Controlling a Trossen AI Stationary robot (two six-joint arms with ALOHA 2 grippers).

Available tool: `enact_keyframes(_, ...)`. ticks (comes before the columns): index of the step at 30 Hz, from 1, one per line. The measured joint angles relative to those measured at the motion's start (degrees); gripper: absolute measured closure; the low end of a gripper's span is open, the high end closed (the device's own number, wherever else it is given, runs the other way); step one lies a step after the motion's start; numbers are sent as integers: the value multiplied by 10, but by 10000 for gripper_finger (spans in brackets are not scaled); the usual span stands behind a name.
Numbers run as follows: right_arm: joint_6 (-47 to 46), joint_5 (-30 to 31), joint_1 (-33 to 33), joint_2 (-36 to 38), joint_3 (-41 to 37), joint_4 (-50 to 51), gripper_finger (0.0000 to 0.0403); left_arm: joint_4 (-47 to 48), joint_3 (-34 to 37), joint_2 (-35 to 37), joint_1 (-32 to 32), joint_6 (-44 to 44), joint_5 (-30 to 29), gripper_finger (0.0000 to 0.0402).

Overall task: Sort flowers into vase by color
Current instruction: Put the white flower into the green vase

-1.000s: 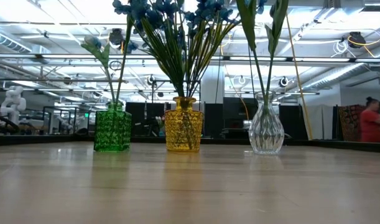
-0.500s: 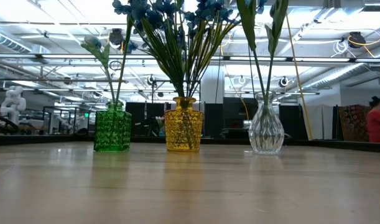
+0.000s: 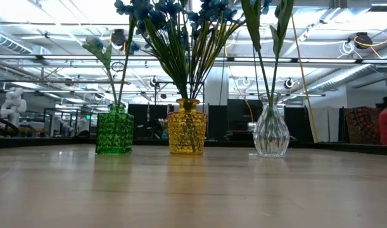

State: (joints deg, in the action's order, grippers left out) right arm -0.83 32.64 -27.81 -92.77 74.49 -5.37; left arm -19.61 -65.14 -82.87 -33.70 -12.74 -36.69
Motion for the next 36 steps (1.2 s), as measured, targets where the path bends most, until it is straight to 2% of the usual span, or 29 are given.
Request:
enact_keyframes(3,0,0,0,1,0,0,364,20,0,11,-5,-1,0,392)
enact_keyframes(9,0,0,-6,18,0,36,315,72,0,50,-22,4,65,390)
enact_keyframes(12,-7,0,-15,40,0,72,303,89,17,78,-31,4,68,390)
enact_keyframes(15,-11,0,-31,62,0,99,299,88,53,114,-33,4,66,389)
enact_keyframes(19,-11,0,-51,81,0,111,298,42,121,169,-33,4,55,389)
enact_keyframes(26,3,3,-69,91,0,111,298,-12,246,269,-30,4,-4,389)
enact_keyframes(36,4,4,-66,91,0,111,298,-22,345,367,-11,-1,-28,389)
